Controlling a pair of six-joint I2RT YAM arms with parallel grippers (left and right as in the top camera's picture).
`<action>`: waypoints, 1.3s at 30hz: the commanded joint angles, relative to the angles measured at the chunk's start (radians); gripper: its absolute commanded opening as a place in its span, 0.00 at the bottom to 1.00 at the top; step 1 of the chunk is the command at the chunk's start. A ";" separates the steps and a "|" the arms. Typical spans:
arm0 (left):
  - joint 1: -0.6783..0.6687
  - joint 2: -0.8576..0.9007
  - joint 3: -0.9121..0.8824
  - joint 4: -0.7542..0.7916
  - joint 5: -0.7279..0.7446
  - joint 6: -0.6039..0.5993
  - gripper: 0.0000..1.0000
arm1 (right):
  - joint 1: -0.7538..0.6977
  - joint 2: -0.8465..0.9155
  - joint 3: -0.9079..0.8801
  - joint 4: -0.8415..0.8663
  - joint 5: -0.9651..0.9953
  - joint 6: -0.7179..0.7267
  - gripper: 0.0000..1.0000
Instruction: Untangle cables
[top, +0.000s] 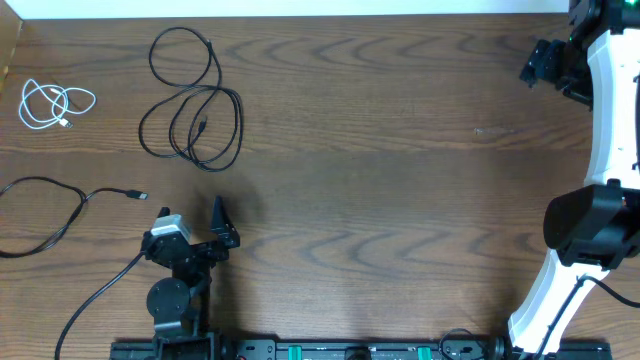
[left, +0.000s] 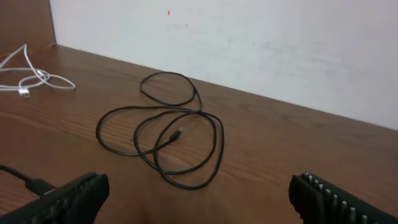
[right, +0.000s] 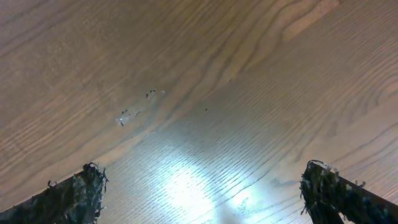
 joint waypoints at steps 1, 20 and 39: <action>-0.003 -0.009 -0.008 -0.048 0.024 0.065 0.98 | 0.003 0.005 0.002 -0.001 0.016 -0.011 0.99; -0.029 -0.009 -0.008 -0.042 0.129 0.150 0.98 | 0.003 0.005 0.002 -0.001 0.016 -0.011 0.99; -0.133 -0.009 -0.008 -0.046 0.076 0.188 0.98 | 0.003 0.005 0.002 -0.001 0.016 -0.011 0.99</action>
